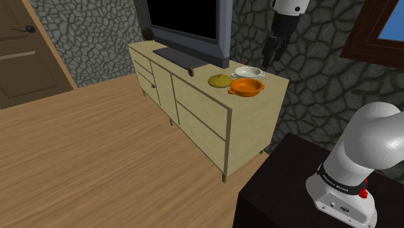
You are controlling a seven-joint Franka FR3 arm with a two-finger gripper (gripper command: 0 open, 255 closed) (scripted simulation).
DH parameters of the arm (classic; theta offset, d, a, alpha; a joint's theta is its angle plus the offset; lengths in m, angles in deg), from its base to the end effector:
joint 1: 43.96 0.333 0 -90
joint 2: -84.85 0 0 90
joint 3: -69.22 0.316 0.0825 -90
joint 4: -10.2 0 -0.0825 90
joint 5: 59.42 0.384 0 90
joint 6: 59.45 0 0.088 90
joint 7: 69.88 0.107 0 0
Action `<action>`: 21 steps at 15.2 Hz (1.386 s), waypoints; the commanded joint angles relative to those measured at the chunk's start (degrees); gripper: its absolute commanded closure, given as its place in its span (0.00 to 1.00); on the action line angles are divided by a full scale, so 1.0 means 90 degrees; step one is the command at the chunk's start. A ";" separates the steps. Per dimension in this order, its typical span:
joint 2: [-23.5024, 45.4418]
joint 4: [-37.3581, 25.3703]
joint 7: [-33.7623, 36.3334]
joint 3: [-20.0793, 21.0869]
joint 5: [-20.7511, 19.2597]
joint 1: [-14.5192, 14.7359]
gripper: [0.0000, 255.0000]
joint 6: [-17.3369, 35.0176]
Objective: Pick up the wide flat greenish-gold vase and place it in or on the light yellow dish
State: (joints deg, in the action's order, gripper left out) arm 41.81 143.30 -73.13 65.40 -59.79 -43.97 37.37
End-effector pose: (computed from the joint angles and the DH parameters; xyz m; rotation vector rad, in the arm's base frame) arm 0.3280 -0.0291 0.6058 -3.1034 -0.0086 -0.1845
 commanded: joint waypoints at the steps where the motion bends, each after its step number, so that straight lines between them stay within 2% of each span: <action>1: 0.0000 0.0000 0.0000 0.0000 0.0000 0.0000 0.00 0.0000; 11: 0.2628 -0.1450 -0.0040 -0.0160 -0.0188 -0.0070 0.00 0.0856; 21: 0.5309 -0.3746 -0.0105 -0.0321 -0.0231 -0.0182 0.00 0.0924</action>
State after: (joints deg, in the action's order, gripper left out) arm 87.07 112.25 -74.14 62.57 -61.86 -45.55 46.11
